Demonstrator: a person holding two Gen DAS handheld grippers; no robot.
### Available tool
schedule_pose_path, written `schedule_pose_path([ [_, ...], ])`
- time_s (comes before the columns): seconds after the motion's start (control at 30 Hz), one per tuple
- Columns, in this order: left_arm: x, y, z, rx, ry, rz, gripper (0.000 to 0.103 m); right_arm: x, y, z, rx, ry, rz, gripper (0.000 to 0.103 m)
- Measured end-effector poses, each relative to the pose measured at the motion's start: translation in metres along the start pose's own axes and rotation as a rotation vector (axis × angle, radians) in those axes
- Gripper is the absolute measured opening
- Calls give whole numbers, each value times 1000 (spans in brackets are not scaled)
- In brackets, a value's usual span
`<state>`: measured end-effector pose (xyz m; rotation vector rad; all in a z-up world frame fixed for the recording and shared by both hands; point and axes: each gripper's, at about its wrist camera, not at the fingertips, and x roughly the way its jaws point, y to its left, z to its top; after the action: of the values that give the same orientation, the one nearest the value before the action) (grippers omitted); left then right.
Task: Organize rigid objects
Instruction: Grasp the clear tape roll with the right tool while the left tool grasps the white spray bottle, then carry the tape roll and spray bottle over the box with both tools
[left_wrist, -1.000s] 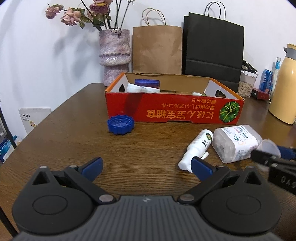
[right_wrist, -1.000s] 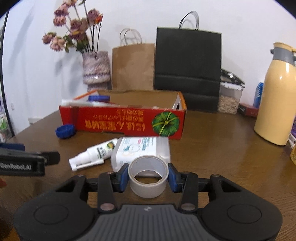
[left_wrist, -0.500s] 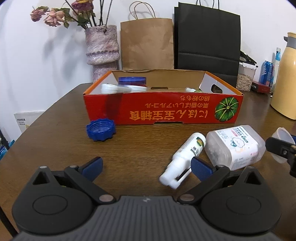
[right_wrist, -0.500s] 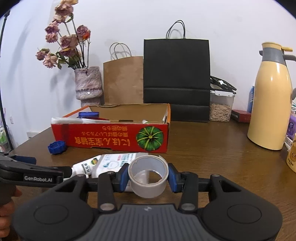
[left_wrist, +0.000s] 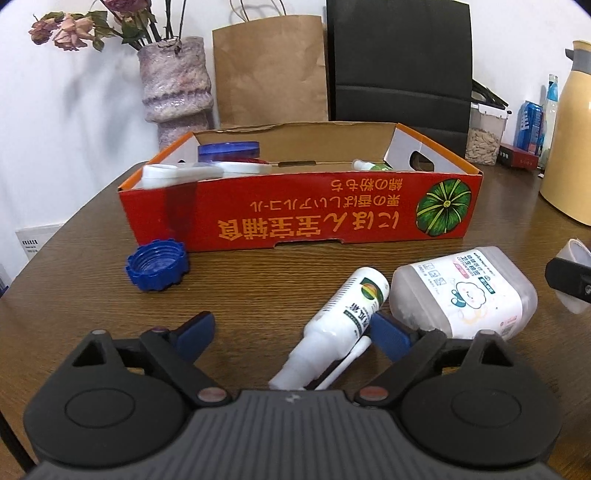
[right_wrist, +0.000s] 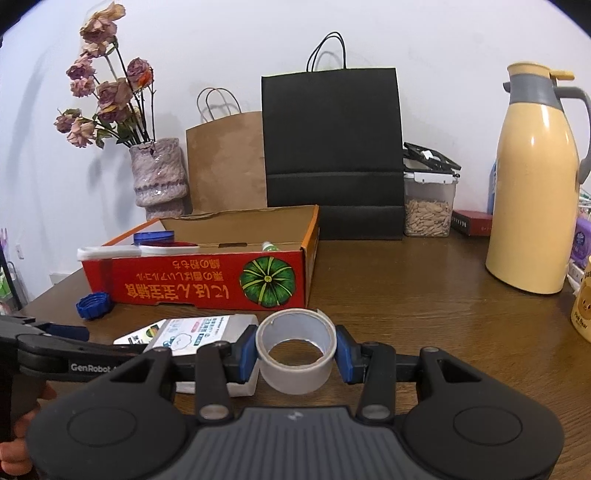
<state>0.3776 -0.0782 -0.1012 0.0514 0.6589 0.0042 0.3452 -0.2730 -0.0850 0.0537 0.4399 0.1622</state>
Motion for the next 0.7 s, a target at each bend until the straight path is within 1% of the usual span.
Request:
schedule_pose_path([
  [0.03,1,0,0,0,6,-7,87,1,0,0,0,1,1,42],
  [0.1,5,-2,1,4,21,-15,76,1,1,-1,-4,2,4,42],
  [0.13,6,-2,1,2,24,-26,74,1,2,-1,-7,3,5,42],
  [0.17,6,-2,1,2,24,-35,69,1,2,-1,-9,3,4,42],
  [0.2,6,-2,2,3,22,-45,60,1,2,-2,-10,3,5,42],
  [0.23,6,-3,2,4,20,-58,57,1,2,-2,-10,4,5,42],
  [0.27,6,-3,2,8,16,-71,45,1,2,-3,-9,7,5,42],
  [0.3,5,-4,2,13,12,-82,36,1,3,-3,-10,8,5,42],
  [0.47,4,-4,2,11,9,-98,36,0,6,-4,-22,1,8,42],
  [0.7,-3,3,4,-10,-17,-86,36,-3,7,-5,-31,-23,2,42],
])
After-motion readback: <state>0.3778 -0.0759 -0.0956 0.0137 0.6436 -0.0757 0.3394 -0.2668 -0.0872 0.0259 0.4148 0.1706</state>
